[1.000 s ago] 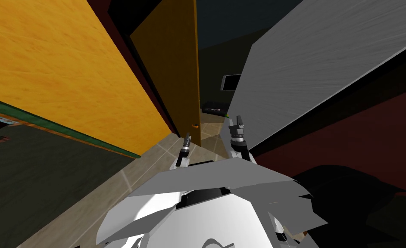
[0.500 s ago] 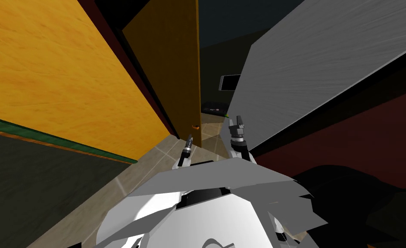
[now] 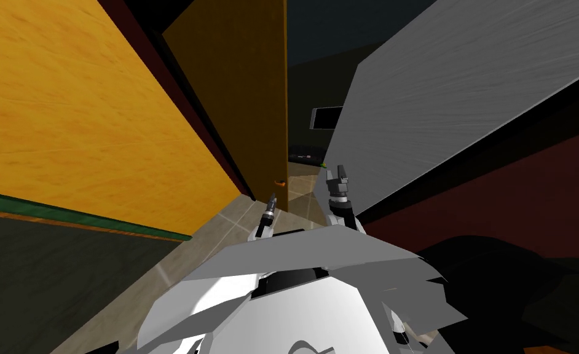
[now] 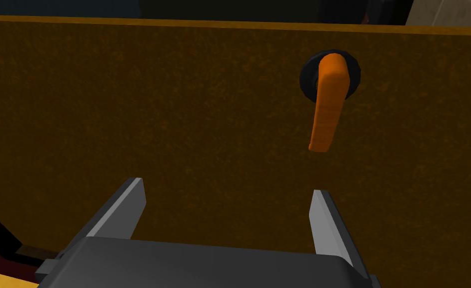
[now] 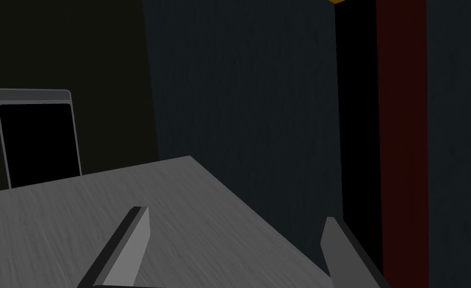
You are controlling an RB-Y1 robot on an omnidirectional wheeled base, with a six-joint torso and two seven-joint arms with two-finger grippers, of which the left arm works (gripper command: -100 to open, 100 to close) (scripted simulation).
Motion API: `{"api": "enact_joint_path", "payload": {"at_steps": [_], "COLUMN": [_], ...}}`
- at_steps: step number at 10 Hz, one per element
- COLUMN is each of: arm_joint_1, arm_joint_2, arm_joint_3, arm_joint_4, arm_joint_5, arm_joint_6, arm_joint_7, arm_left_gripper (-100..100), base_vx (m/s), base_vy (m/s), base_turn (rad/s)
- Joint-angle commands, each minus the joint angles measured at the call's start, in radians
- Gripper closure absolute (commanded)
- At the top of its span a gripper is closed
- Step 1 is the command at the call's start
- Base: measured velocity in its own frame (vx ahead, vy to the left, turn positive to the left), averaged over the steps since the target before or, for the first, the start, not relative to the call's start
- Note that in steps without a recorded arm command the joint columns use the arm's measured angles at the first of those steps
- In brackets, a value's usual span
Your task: Push the door open
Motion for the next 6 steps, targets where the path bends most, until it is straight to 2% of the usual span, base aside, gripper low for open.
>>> {"api": "enact_joint_path", "payload": {"at_steps": [1,2,6], "arm_joint_1": [-0.018,-0.034,-0.067], "arm_joint_2": [-0.005,-0.009,-0.023], "arm_joint_3": [-0.009,-0.022,-0.048], "arm_joint_4": [0.039,0.079,0.165], "arm_joint_5": [0.006,0.013,0.027], "arm_joint_6": [-0.006,-0.012,-0.023], "arm_joint_7": [0.001,0.002,0.003], "arm_left_gripper": [-100,-100,-100], "base_vx": [0.048,0.081,0.08], "base_vy": [0.081,0.107,0.114], "base_turn": [-0.082,-0.122,-0.086]}}
